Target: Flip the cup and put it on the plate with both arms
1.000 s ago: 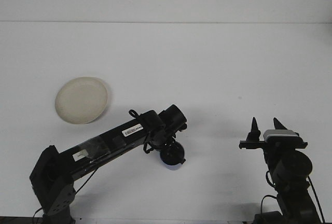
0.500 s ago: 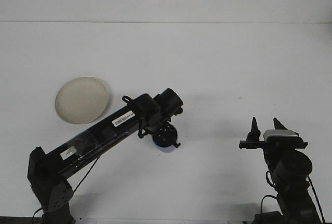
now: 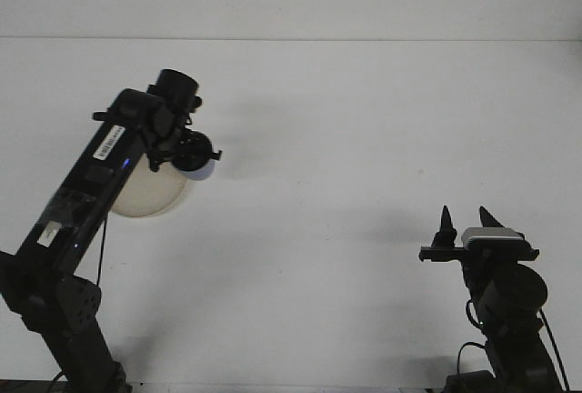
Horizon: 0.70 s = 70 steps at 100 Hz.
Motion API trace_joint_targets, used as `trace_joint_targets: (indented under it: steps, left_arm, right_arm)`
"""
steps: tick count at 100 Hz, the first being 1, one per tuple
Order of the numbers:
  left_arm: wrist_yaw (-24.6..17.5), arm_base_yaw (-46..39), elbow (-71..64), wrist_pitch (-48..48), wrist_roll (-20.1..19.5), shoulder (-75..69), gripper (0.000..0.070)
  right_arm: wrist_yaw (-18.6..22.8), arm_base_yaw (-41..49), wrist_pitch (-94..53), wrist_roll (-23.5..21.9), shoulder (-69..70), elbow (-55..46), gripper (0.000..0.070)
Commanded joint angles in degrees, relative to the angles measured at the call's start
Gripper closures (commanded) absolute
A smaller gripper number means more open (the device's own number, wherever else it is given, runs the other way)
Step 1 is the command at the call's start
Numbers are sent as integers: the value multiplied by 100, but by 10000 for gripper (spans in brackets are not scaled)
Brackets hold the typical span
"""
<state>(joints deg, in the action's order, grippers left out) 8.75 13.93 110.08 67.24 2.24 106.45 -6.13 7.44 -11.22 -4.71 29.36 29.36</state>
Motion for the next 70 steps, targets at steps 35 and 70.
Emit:
trace_joint_targets:
  steps: [35,70]
  left_arm:
    - [15,-1617,-201,-186,-20,111,689]
    - [-284,-1808,-892,-874,-31,164,685]
  right_arm:
    - [0,9,107,46,20,26,275]
    - [-2,9,140,46,20,26,275]
